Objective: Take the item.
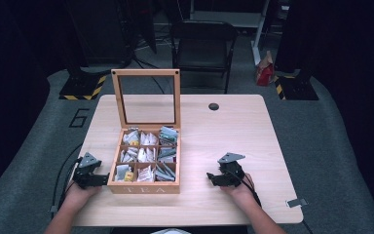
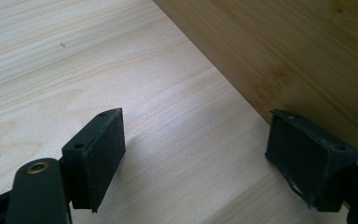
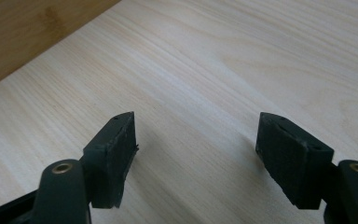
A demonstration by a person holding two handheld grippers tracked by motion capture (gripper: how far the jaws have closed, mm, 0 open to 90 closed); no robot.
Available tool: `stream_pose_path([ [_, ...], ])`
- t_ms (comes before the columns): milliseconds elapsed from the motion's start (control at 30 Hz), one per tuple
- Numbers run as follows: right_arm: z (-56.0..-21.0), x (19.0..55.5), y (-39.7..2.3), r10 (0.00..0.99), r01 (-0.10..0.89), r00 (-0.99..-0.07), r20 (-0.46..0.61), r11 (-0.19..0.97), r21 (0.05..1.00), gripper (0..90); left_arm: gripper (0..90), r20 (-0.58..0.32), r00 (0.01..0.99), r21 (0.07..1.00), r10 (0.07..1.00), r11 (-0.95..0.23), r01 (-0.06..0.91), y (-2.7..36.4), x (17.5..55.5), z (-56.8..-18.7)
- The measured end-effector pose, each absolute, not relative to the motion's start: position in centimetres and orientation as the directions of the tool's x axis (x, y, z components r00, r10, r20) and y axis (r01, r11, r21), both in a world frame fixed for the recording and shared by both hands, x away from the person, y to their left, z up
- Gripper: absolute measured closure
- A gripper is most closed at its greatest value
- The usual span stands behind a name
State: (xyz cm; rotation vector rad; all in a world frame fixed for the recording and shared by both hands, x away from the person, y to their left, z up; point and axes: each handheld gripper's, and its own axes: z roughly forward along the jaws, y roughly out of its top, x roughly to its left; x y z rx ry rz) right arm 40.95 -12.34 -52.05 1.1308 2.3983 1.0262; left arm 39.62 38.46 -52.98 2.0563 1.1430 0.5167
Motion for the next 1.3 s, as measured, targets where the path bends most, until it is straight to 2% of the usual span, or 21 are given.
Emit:
stream_pose_path([
  [300, -49.8, 40.4, -11.8, 0.724, 0.531, -0.688, 0.051, 0.454, 0.715, 35.3, 19.1, 0.001, 0.527, 0.748, 0.850, -0.351, 0.564, 38.5, 39.6, -53.0],
  [600, -47.2, 40.0, -10.5, 0.654, 0.486, -0.753, 0.065, 0.487, 0.726, 37.4, 19.1, 0.001, 0.527, 0.749, 0.850, -0.350, 0.563, 38.5, 39.6, -53.0],
  [1067, -44.2, 40.1, -8.8, 0.618, 0.460, -0.783, 0.074, 0.495, 0.737, 39.9, 19.0, -0.002, 0.523, 0.754, 0.852, -0.343, 0.561, 38.4, 39.6, -53.0],
  [1300, -43.0, 40.2, -7.6, 0.585, 0.414, -0.809, 0.054, 0.502, 0.759, 41.3, 19.0, -0.006, 0.525, 0.746, 0.851, -0.346, 0.569, 38.4, 39.5, -53.0],
])
